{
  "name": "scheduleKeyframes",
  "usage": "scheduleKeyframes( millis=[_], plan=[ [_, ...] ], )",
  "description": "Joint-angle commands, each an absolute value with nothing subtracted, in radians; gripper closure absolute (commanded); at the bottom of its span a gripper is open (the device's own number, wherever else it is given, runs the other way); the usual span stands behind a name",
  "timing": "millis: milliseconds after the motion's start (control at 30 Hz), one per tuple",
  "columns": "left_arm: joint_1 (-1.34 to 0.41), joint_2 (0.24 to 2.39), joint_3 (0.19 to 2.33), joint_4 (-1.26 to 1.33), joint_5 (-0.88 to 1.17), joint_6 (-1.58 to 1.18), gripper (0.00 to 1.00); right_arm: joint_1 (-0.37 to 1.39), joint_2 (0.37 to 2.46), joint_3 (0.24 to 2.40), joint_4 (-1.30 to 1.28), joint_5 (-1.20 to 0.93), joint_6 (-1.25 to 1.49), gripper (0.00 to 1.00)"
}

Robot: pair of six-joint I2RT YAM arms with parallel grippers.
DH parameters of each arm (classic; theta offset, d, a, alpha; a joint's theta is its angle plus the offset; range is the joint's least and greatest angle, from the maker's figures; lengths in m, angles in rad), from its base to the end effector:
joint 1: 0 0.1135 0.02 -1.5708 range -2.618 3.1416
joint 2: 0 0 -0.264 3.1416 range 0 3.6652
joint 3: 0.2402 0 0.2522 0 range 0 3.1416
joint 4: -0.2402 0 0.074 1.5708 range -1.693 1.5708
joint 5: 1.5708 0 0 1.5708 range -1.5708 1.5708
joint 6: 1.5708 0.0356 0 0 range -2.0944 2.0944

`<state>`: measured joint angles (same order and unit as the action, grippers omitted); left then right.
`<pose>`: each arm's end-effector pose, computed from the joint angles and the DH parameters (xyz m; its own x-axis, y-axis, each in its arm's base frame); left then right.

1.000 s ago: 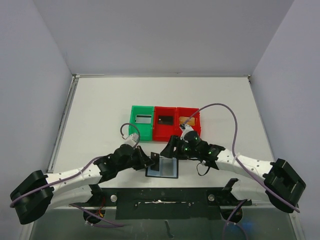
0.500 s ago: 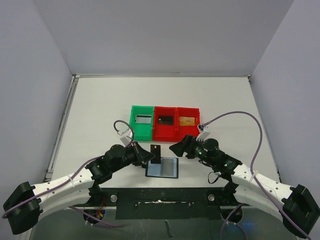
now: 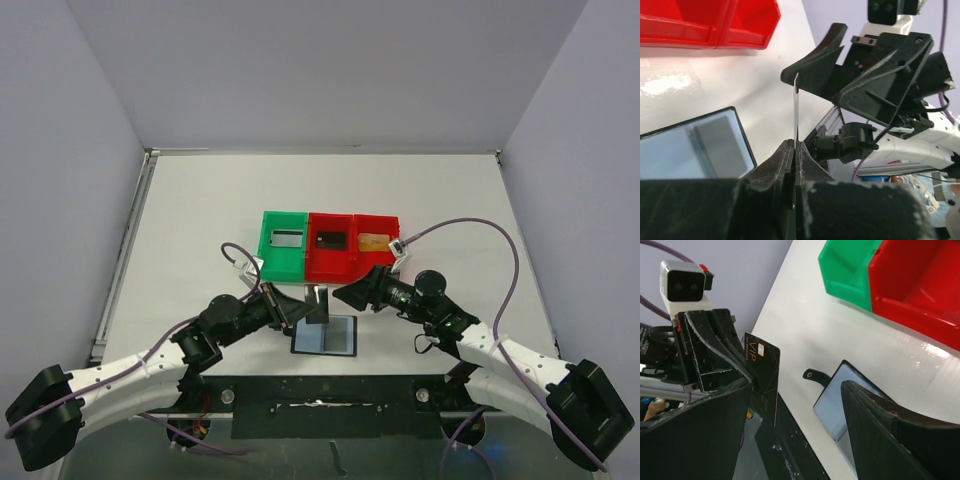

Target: Take the credit cards out of the card holder

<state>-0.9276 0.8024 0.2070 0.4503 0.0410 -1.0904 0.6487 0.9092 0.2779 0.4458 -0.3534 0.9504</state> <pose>0.1076 -0.1460 0.1998 -0.7707 -0.4492 -0.4520 0.3038 0.3645 -0.8802 0.1492 0.1285 0.2059 -0.7672 0.3763 -0.5194 -0.3675 0.4058 0.8368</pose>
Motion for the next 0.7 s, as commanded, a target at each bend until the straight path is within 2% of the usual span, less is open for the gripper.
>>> scheduleKeyframes(
  millis=[0,233,467,667],
  plan=[
    [-0.915,0.833,0.223,0.618,0.109,-1.121,1.00,0.646,0.954,0.281,0.645,-0.476,0.993,0.30],
    [-0.909,0.891,0.252,0.684,0.165,-1.142,1.00,0.644,0.988,0.266,0.739,-0.508,1.038,0.52],
    [-0.891,0.858,0.226,0.729,0.202,-1.190,1.00,0.645,0.989,0.240,0.782,-0.510,1.074,0.54],
    [-0.856,0.833,0.188,0.804,0.236,-1.217,1.00,0.642,1.010,0.224,0.902,-0.544,1.135,0.62]
  ],
)
